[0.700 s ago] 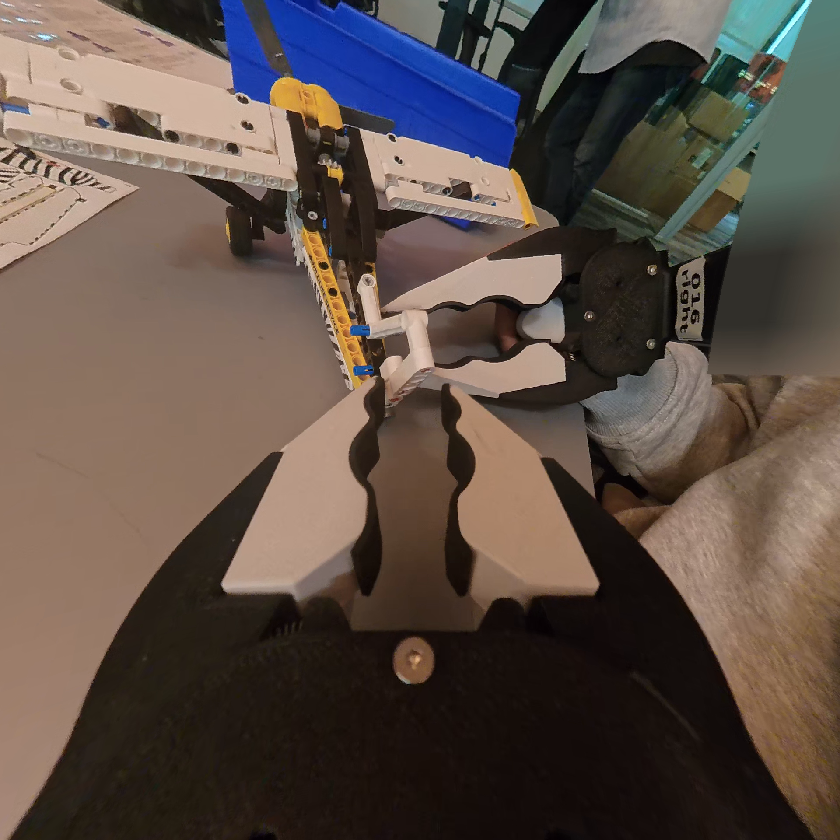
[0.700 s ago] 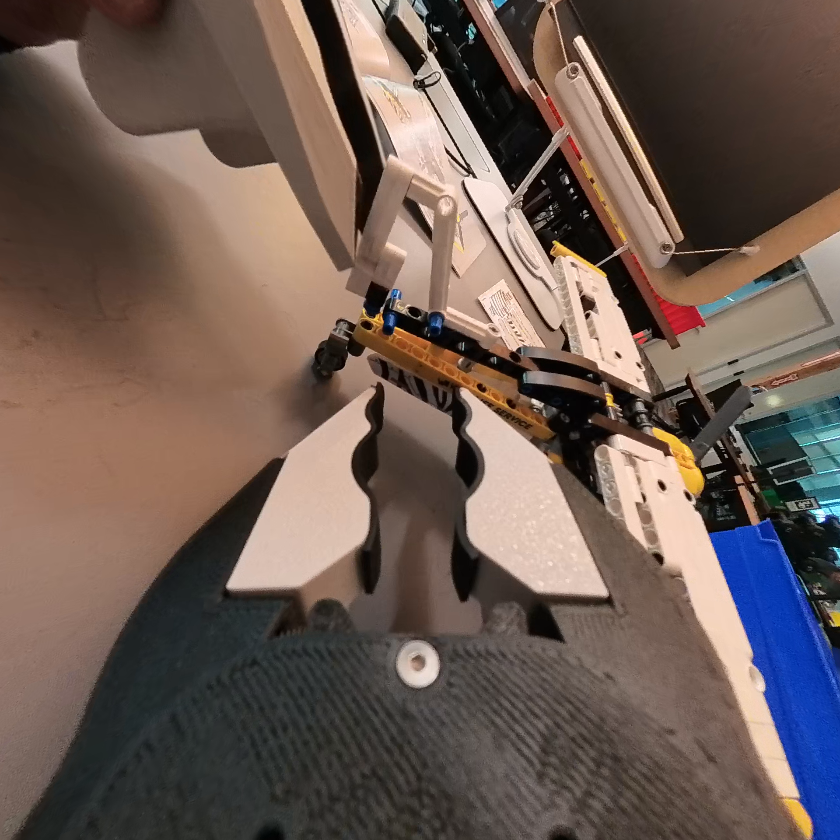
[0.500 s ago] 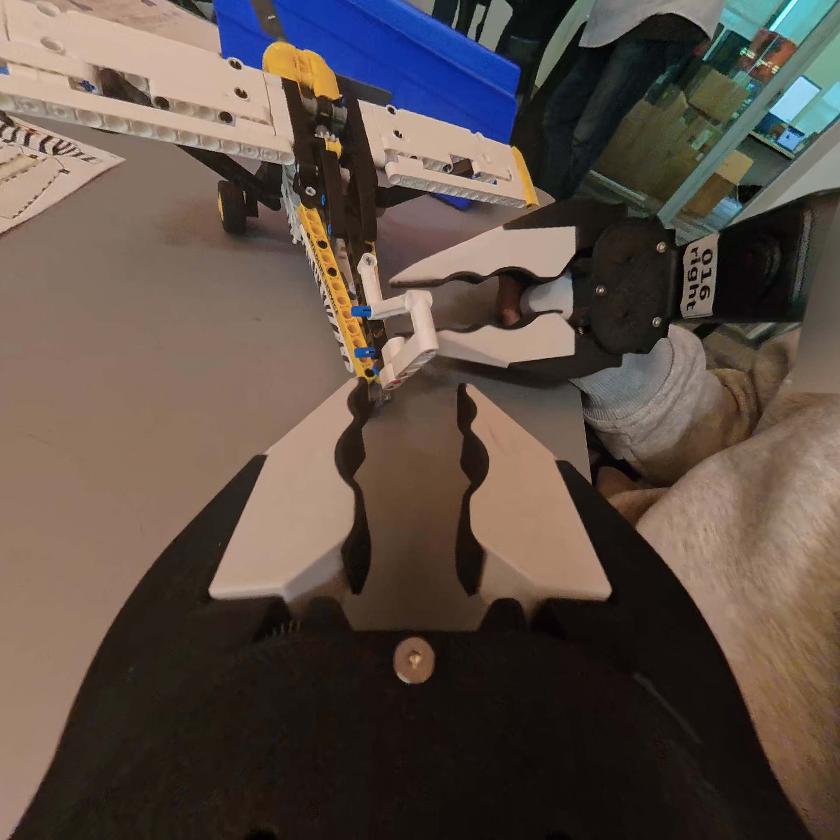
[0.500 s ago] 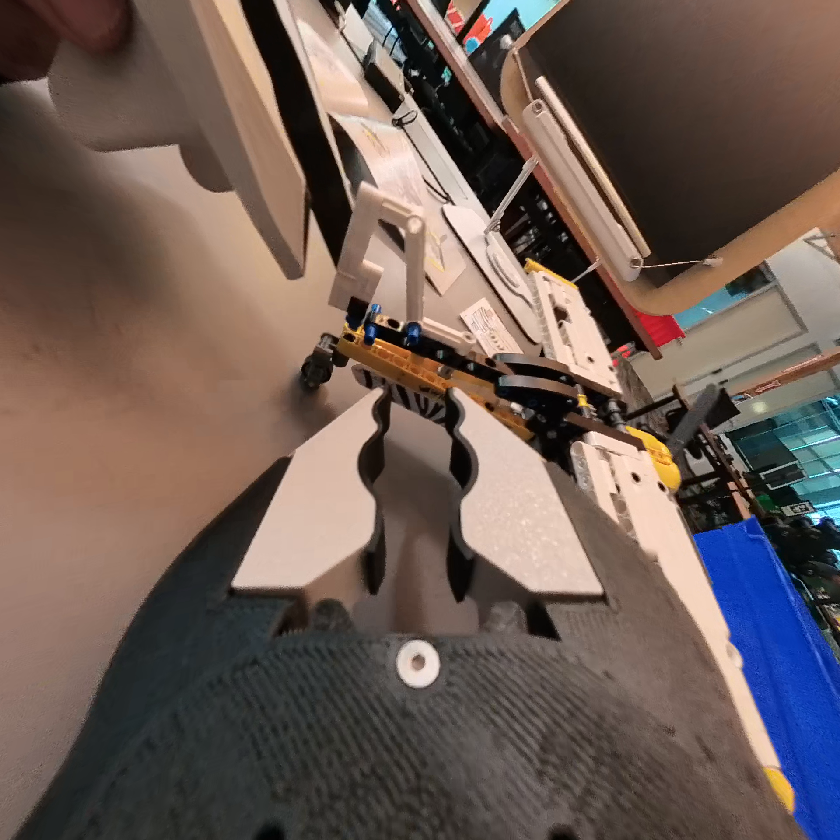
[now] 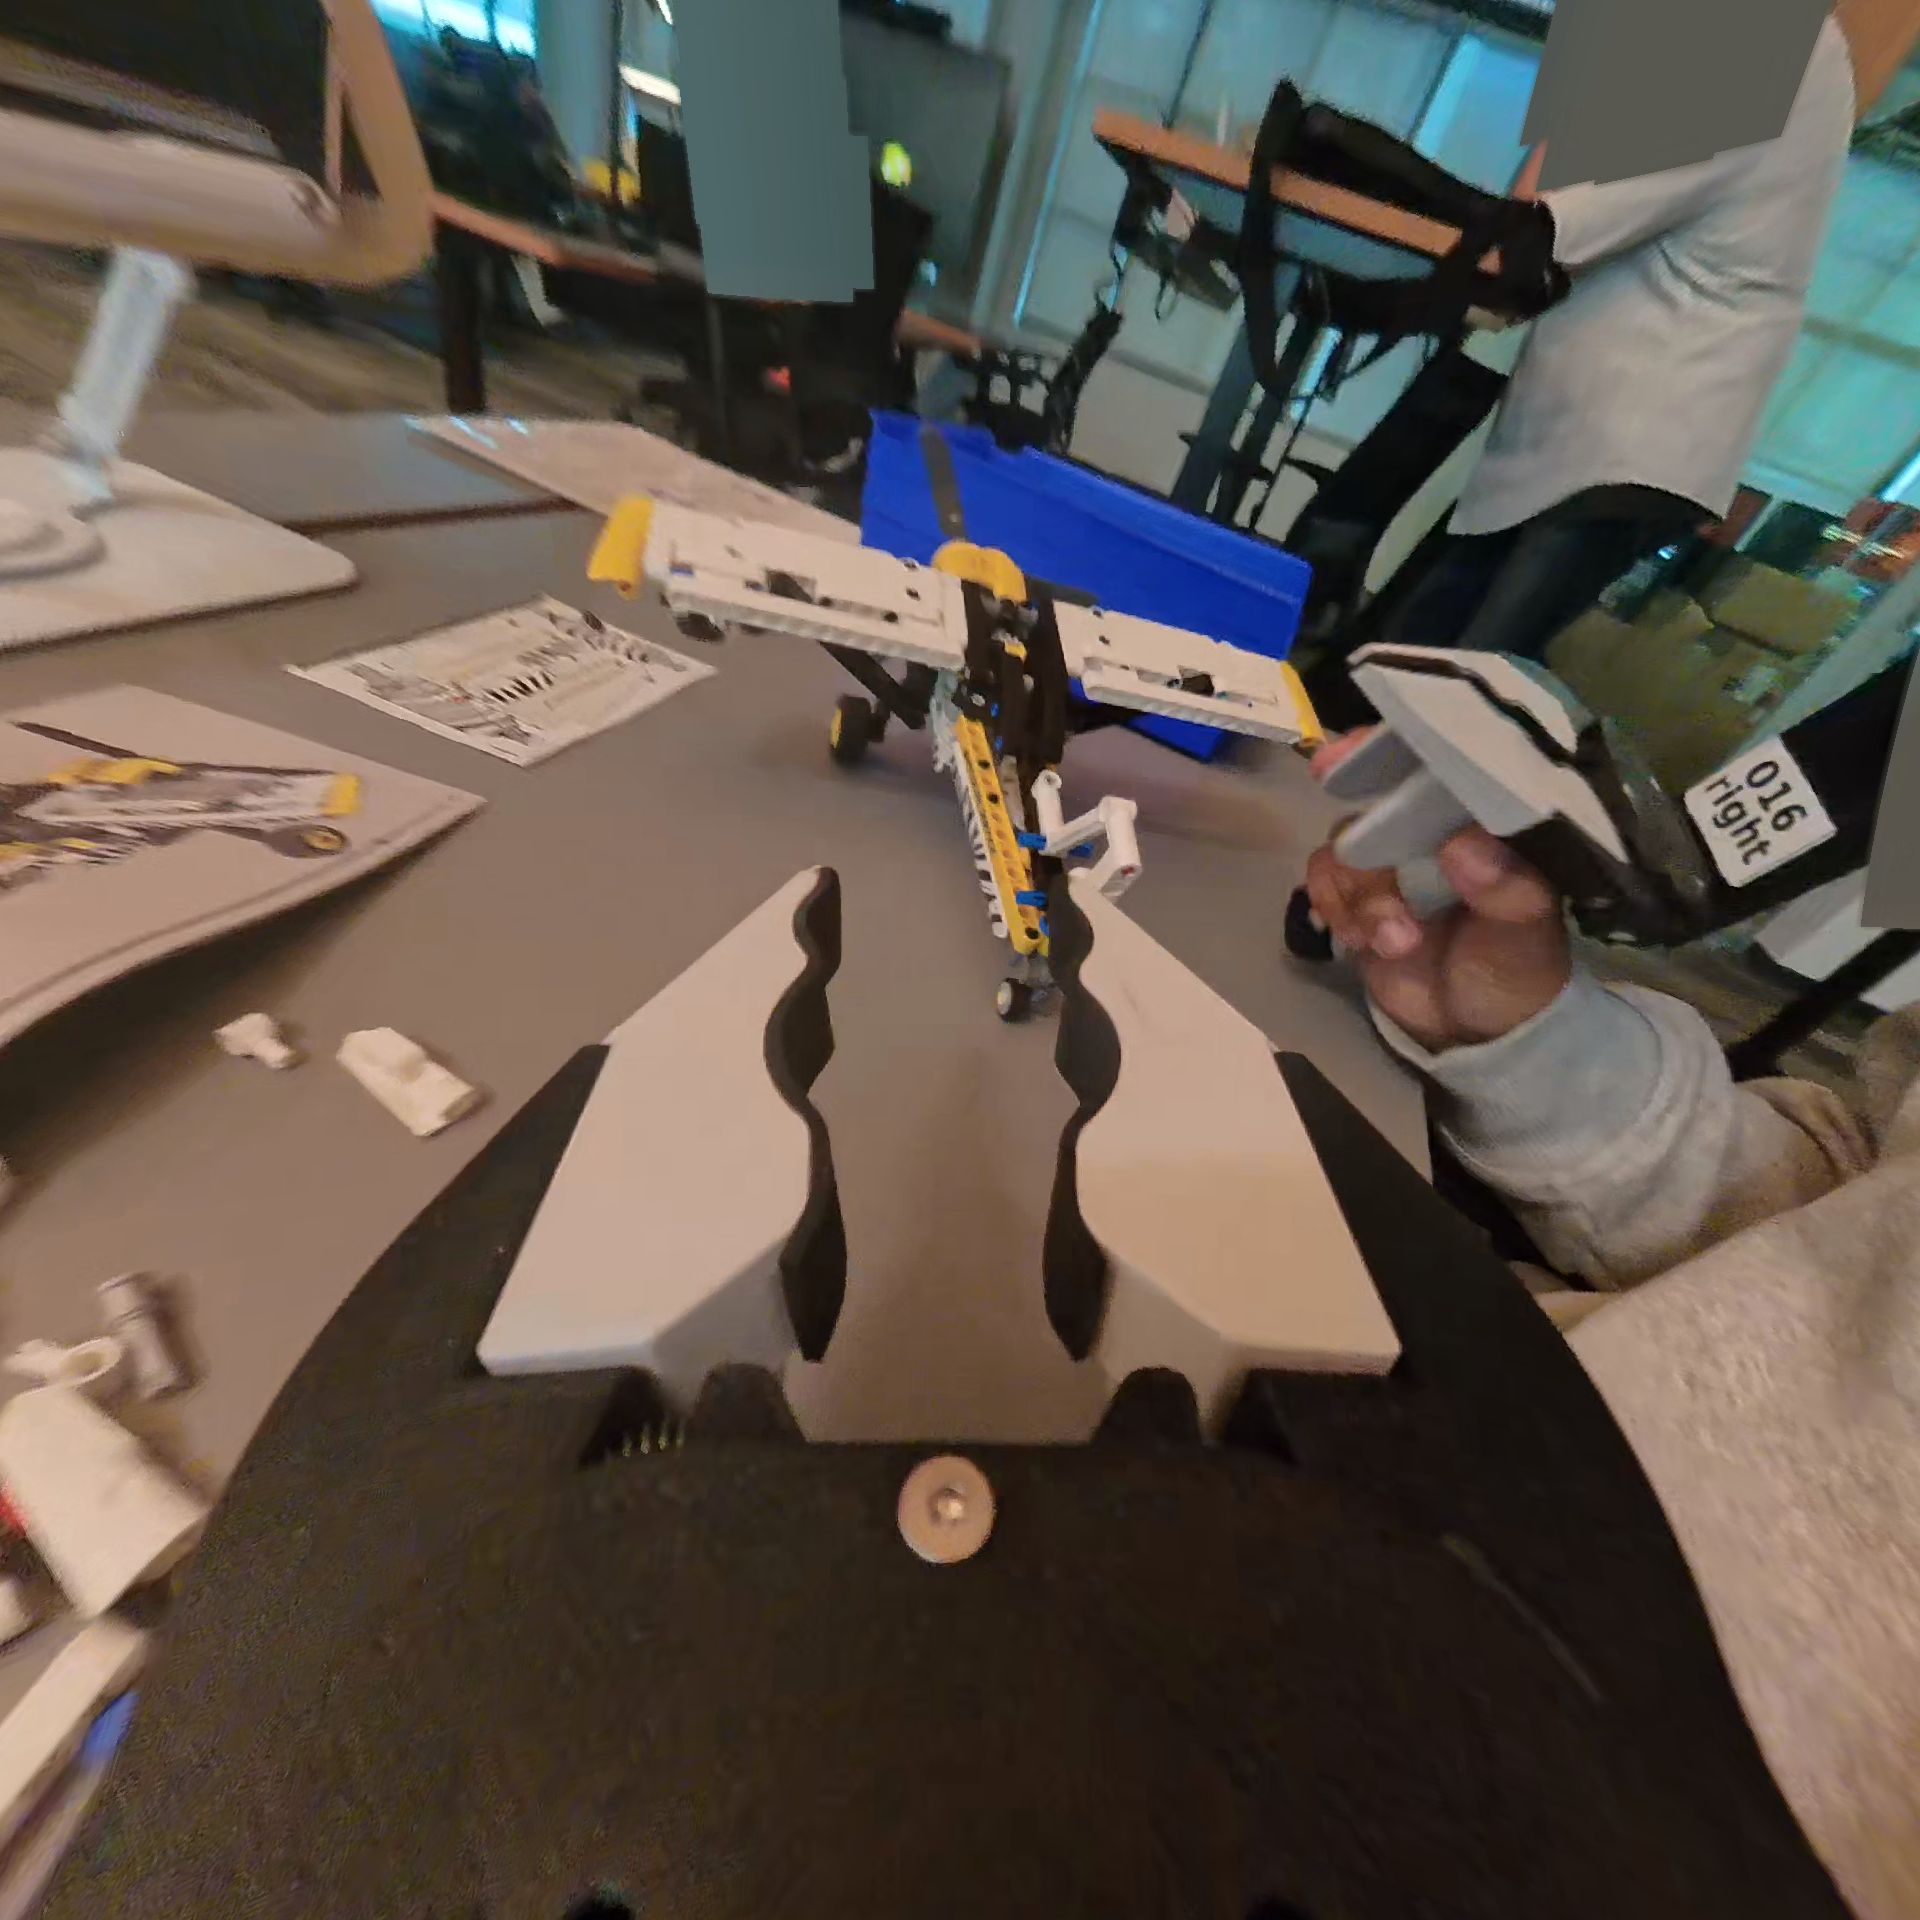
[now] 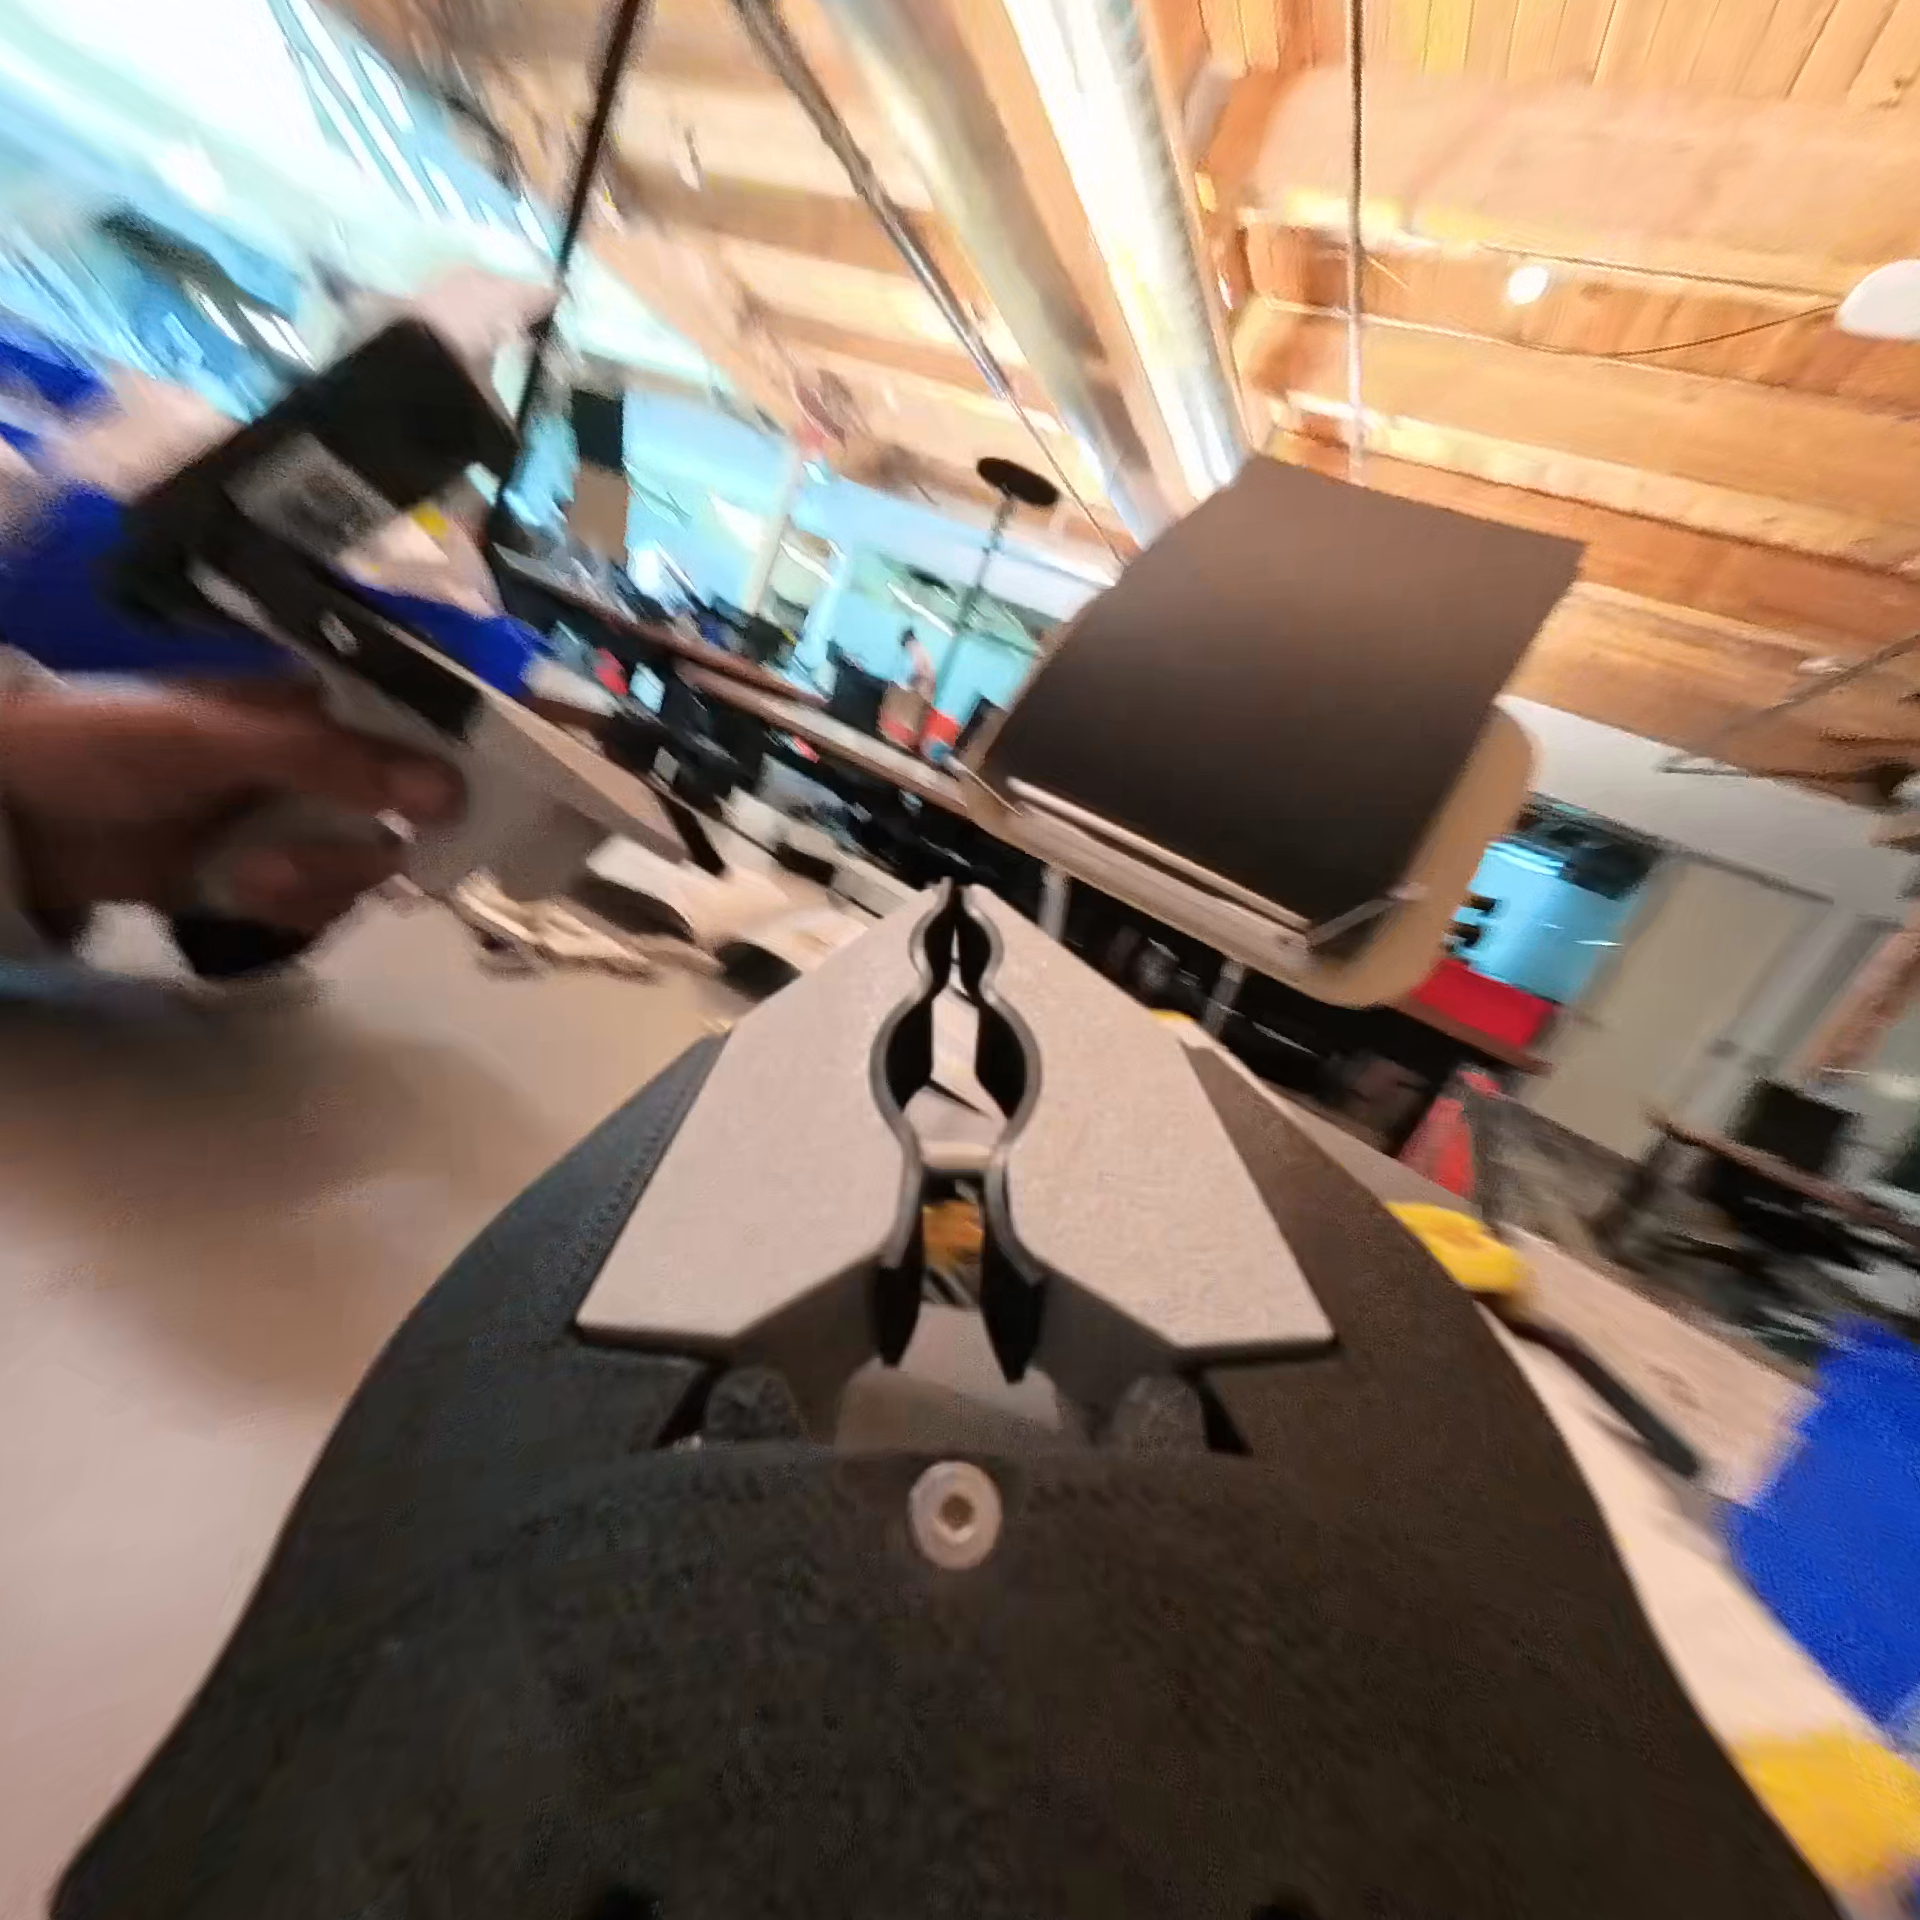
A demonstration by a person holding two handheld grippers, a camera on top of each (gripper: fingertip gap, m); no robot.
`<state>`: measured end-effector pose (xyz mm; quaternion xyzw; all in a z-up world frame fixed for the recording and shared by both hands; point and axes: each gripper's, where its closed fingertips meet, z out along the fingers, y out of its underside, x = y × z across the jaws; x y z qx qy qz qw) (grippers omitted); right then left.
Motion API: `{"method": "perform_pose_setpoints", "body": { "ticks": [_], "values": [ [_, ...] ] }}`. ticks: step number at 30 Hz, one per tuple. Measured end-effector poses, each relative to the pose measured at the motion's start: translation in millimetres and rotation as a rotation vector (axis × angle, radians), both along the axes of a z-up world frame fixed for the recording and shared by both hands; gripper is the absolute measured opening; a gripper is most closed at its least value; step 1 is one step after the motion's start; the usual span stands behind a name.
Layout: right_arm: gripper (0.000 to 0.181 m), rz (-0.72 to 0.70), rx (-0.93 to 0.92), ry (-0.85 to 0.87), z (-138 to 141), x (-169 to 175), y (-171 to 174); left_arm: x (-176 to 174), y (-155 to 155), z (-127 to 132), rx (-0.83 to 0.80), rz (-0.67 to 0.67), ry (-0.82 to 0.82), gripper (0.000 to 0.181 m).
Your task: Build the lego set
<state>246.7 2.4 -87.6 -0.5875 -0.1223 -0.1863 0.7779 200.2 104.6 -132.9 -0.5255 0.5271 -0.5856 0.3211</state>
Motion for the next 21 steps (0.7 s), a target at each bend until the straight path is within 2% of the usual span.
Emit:
{"method": "perform_pose_setpoints", "body": {
  "ticks": [3,6,9,15,19,20,21],
  "values": [
    [0.0,0.193,-0.041,0.13,-8.0,-35.8,18.8,-9.1,10.0,2.6,0.004,0.027,-0.034,0.039],
    [0.0,0.27,-0.158,0.127,-25.6,-53.2,34.4,-8.0,8.1,1.9,-0.056,-0.013,-0.03,0.04],
    [0.0,0.296,-0.142,0.162,-23.1,-50.7,33.0,-5.6,5.3,-0.9,-0.06,-0.032,-0.012,0.04],
    [0.0,0.39,-0.058,0.345,-9.1,-35.9,23.3,-1.8,4.3,-2.1,-0.054,-0.034,-0.004,0.04],
    [0.0,0.411,-0.039,0.363,-6.5,-35.4,20.5,0.9,2.7,-2.3,-0.046,-0.039,-0.003,0.04],
    [0.0,0.41,-0.041,0.357,-6.9,-36.4,20.6,1.0,1.5,-3.2,-0.039,-0.044,0.004,0.038],
    [0.0,0.41,-0.044,0.349,-7.4,-37.5,21.0,0.0,-1.5,-5.1,-0.033,-0.065,0.019,0.029]
  ]
}}
